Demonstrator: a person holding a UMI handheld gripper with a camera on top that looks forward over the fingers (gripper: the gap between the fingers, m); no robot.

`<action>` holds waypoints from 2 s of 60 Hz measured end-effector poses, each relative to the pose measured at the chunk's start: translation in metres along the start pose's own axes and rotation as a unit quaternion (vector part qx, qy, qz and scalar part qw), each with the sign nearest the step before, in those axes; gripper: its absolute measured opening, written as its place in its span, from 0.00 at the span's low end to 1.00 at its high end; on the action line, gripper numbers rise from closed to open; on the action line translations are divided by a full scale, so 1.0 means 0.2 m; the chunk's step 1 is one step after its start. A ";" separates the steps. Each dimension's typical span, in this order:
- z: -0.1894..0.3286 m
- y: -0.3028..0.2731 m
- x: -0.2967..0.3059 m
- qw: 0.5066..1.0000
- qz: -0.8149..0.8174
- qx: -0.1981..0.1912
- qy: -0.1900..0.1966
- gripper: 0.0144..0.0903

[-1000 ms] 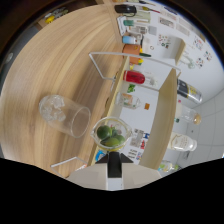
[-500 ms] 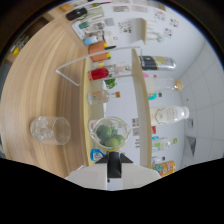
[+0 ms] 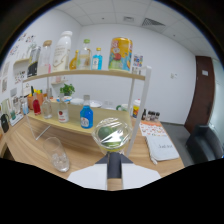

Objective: Make me a cup of Mojito.

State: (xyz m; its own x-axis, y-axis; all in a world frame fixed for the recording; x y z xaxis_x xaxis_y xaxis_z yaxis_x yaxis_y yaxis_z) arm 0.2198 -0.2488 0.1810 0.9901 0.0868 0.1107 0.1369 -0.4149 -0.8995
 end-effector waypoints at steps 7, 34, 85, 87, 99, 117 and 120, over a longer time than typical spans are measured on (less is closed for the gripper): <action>0.11 0.30 0.10 0.997 0.046 -0.058 -0.001 0.02; 0.26 0.90 0.15 0.981 0.069 -0.179 -0.019 0.03; -0.22 0.06 -0.46 0.998 0.063 0.001 0.019 0.94; -0.23 0.07 -0.53 0.998 0.066 -0.001 0.014 0.94; -0.20 0.11 -0.87 0.997 0.073 -0.019 -0.015 0.95; 0.09 -0.35 -0.91 0.998 0.065 0.026 -0.009 0.95; 0.16 -0.41 -0.90 0.998 0.063 0.027 -0.004 0.94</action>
State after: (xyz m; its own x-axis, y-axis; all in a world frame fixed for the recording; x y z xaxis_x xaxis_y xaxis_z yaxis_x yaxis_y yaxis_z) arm 0.0297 -0.2005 0.2212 0.9990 0.0442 -0.0075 0.0096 -0.3736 -0.9275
